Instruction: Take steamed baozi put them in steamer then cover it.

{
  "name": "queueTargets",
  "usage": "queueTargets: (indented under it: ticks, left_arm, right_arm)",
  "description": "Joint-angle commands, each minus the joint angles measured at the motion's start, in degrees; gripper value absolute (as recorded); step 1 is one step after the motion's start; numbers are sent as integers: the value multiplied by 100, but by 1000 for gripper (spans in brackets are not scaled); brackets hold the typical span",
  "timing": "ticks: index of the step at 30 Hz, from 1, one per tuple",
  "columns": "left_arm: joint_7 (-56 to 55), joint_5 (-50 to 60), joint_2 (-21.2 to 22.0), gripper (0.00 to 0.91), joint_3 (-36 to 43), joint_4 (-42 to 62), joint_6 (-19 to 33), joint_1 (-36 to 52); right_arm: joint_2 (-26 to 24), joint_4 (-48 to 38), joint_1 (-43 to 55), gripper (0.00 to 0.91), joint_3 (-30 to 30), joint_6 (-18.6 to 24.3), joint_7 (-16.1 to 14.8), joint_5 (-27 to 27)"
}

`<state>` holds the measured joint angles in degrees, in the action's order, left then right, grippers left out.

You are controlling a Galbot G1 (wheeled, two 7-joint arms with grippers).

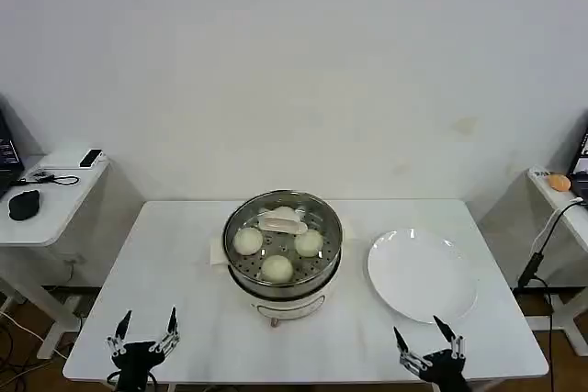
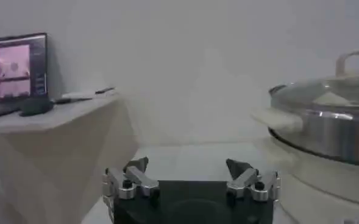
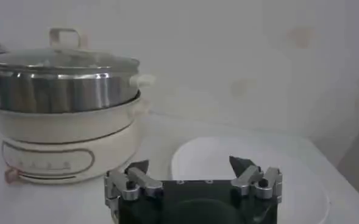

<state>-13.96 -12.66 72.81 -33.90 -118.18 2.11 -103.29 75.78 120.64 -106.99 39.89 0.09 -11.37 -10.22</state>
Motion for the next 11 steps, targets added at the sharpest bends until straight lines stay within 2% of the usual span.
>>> queueTargets:
  ticks: [1,11]
  left_arm:
    - [-40,32,103,907,41,0,75,-90]
    - [-28,-17,77,907,36,-21,-91,-28]
  right_arm:
    - [-312,-37,-50,907,-63,-39,23,-192]
    - [-314,-111,-27,907,-79,-37,172,-153]
